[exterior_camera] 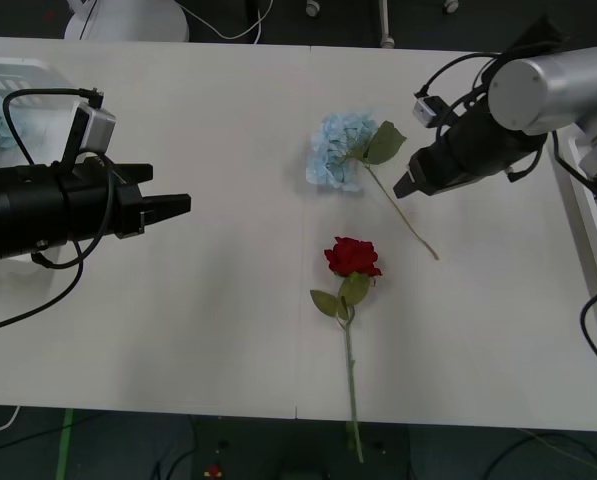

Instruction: Put the red flowers into the right box and the blue flowers into the left box

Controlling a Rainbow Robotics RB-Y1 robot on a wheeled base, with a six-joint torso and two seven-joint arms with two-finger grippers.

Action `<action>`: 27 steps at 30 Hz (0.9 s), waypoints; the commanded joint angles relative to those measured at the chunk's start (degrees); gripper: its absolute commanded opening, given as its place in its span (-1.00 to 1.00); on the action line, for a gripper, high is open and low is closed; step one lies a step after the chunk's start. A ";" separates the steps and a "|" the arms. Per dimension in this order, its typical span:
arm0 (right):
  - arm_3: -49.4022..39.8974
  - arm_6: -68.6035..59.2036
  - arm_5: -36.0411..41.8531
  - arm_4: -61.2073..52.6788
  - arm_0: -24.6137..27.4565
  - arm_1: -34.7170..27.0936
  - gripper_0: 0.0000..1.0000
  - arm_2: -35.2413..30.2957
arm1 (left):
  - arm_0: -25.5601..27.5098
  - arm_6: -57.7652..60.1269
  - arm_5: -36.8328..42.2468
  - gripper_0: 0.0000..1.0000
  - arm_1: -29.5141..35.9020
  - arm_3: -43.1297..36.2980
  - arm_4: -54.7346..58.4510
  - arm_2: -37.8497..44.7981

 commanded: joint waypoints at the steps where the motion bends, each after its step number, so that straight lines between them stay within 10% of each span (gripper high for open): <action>1: 4.05 -0.39 -2.31 4.62 -4.92 6.28 0.96 -0.42 | 0.93 -4.21 -1.50 1.00 2.09 -1.56 0.90 -0.29; 27: 17.06 1.99 -17.87 11.74 -6.50 14.28 0.95 6.44 | 1.72 -4.48 -2.99 1.00 2.09 -1.65 1.43 -0.29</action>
